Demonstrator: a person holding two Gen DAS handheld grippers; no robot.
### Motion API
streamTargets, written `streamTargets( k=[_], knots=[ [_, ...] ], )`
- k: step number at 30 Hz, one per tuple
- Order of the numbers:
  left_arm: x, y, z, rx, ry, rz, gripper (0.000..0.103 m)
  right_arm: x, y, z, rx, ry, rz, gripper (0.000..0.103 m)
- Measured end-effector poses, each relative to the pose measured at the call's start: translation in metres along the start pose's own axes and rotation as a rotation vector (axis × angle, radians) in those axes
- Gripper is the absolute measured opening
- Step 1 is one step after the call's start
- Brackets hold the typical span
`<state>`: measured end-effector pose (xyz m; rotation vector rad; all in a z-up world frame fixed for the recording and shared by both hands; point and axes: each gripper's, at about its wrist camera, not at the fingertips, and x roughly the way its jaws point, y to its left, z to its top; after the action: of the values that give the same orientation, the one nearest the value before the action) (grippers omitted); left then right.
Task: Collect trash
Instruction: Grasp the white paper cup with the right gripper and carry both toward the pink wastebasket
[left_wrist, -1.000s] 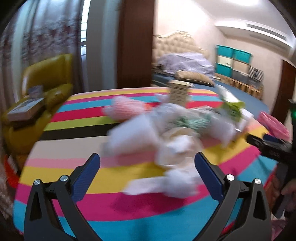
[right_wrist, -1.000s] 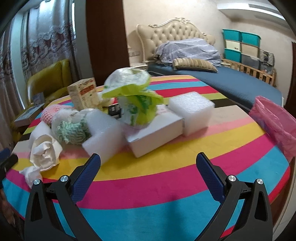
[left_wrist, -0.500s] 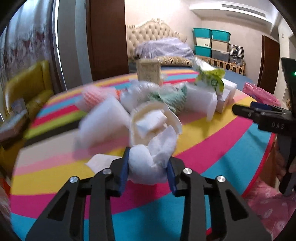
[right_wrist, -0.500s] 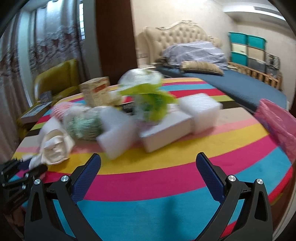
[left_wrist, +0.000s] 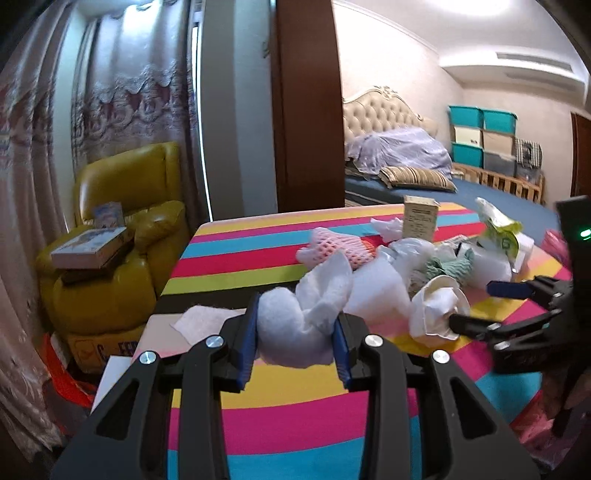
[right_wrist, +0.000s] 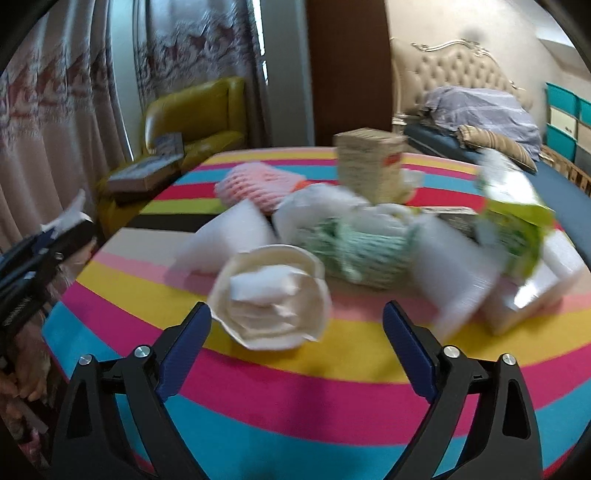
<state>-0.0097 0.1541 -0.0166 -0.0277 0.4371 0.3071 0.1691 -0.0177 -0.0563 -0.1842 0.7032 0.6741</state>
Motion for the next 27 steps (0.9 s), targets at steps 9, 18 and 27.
streamTargets(
  k=[9, 18, 27],
  knots=[
    [0.003, 0.013, -0.011, -0.041, 0.015, -0.029, 0.034, 0.028, 0.009, 0.011, 0.0, 0.073, -0.023, 0.078],
    [0.011, -0.004, -0.002, -0.048, 0.016, -0.096, 0.034, -0.011, -0.017, -0.003, 0.035, -0.01, 0.018, 0.05],
    [0.019, -0.095, 0.02, 0.047, 0.012, -0.308, 0.034, -0.104, -0.116, -0.02, 0.142, -0.138, -0.137, 0.05]
  ],
)
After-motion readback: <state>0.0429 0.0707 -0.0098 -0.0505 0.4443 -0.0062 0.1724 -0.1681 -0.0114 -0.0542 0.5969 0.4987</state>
